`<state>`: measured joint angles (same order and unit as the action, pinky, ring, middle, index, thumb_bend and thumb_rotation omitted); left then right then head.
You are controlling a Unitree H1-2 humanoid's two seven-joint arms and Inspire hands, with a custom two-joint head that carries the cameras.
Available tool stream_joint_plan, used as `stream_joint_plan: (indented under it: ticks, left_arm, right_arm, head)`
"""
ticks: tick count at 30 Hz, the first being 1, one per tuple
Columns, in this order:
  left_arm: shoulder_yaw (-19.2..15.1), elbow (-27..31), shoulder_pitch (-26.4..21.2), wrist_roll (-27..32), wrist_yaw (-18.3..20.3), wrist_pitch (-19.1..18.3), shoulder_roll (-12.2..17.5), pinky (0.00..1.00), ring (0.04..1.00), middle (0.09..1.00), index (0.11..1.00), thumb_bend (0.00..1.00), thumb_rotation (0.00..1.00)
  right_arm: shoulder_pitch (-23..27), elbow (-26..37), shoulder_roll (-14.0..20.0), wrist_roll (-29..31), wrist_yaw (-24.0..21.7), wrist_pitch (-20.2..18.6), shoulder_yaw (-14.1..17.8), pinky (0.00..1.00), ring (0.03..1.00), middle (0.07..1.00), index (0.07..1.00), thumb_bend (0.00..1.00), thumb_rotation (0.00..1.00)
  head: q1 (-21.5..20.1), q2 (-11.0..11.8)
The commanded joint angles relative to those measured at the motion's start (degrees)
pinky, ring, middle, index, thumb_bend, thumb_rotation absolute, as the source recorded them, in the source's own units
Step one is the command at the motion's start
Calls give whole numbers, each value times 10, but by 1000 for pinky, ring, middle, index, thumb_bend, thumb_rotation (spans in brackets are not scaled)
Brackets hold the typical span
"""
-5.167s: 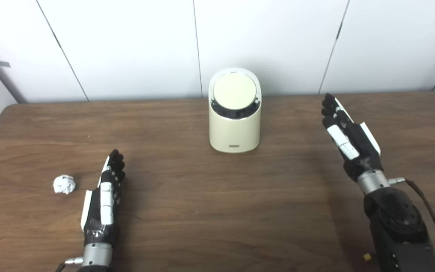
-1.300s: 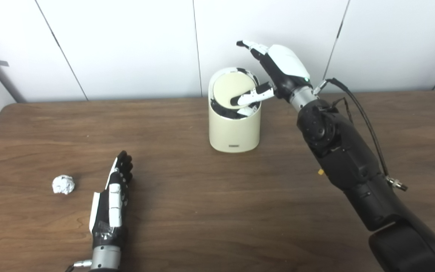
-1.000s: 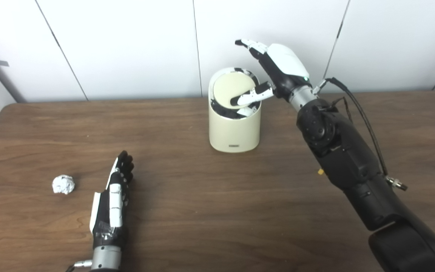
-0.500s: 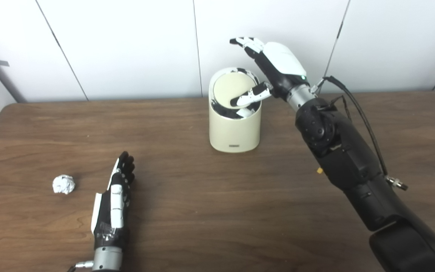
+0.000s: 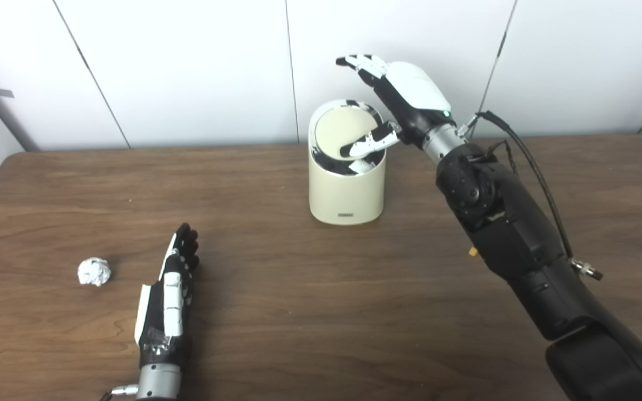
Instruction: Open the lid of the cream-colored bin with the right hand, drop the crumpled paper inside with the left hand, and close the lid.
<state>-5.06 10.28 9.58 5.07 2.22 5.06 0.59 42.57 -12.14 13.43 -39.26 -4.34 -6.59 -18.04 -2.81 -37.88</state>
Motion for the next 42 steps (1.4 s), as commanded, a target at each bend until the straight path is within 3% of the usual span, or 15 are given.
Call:
stream_joint_plan:
  ticks: [1,4,7,10,13,18,25,31,42]
  left_arm:
    - [6,-2,18,3,-1,7,-5,1000,981,965,987,612,1000]
    - [6,2,18,4,-1,-2,-5,1000,982,969,986,613,1000]
    - [7,6,18,5,-1,-13,-5,1000,977,963,982,618,1000]
    - [10,7,19,1,1,-17,-3,1000,981,970,985,610,1000]
    - [11,9,19,0,0,-23,-4,1000,977,969,980,612,1000]
    - [15,13,22,-9,-1,-36,-1,1000,974,968,978,613,1000]
    - [18,14,20,-10,-9,-49,-3,1000,974,968,980,599,1000]
    - [19,12,19,-5,-11,-48,-2,1000,977,966,976,600,1000]
    - [19,9,18,-4,-11,-48,0,1000,975,964,980,589,1000]
  right_arm:
    - [17,3,13,-6,10,3,10,934,952,934,897,894,208]
    - [19,10,3,6,17,2,22,896,929,922,895,846,294]
    - [21,13,-6,12,18,-1,30,848,895,903,891,789,450]
    - [20,19,-23,43,4,-20,49,834,895,906,891,711,554]
    - [20,28,-37,68,-10,-49,63,824,894,907,888,702,706]
    - [18,38,-51,111,-27,-86,82,786,873,901,885,645,836]
    - [9,66,-61,179,-40,-142,122,856,891,902,885,528,983]
    - [-14,112,-73,285,-62,-190,180,964,961,950,922,505,990]
    - [-61,183,-48,330,-70,-203,212,955,949,937,897,560,1000]
  head:
    - [0,-1]
    - [-1,0]
    - [-1,0]
    - [-1,1]
    - [-1,1]
    - [-6,3]
    - [-5,5]
    - [-4,5]
    - [-6,6]
